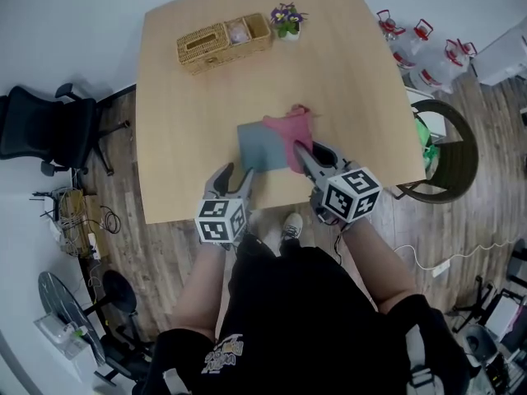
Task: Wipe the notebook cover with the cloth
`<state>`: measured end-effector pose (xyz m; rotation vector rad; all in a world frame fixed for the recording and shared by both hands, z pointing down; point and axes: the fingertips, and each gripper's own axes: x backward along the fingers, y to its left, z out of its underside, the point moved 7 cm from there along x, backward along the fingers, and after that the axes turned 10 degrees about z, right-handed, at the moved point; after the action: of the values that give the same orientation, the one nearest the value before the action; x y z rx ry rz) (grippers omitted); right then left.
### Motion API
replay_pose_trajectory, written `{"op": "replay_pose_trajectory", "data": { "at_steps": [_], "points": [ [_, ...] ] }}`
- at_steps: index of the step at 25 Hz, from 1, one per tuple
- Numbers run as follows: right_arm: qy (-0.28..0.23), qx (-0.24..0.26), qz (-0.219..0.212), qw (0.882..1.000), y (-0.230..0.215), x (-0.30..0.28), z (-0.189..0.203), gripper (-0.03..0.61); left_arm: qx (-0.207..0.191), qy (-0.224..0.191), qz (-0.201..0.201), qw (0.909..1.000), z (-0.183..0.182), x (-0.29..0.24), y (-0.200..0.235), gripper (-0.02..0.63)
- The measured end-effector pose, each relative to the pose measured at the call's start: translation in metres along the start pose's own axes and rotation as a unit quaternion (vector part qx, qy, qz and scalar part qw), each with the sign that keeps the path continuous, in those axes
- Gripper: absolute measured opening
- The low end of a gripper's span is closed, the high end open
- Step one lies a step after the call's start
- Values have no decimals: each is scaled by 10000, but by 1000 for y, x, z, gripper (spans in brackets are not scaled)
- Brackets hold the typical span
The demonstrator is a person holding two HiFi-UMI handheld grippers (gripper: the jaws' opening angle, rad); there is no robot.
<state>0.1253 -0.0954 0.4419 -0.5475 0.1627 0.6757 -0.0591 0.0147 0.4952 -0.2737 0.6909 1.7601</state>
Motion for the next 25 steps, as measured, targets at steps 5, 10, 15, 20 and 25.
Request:
{"op": "replay_pose_trajectory", "data": {
  "at_steps": [5, 10, 15, 20, 25],
  "points": [
    [63, 19, 52, 10000, -6, -5, 1, 69, 102, 131, -11, 9999, 1, -12, 12, 196],
    [75, -20, 218, 9997, -14, -12, -1, 69, 143, 336, 29, 9993, 1, -28, 27, 196],
    [176, -14, 386, 9991, -16, -30, 0, 69, 174, 669, 126, 9975, 7, -47, 49, 196],
    [394, 7, 535, 9978, -11, -65, 7, 69, 236, 1012, 353, 9940, 13, -68, 72, 196],
    [677, 48, 560, 9961, -1, -103, 15, 69, 298, 1212, 569, 9905, 11, -84, 91, 196]
  ]
}}
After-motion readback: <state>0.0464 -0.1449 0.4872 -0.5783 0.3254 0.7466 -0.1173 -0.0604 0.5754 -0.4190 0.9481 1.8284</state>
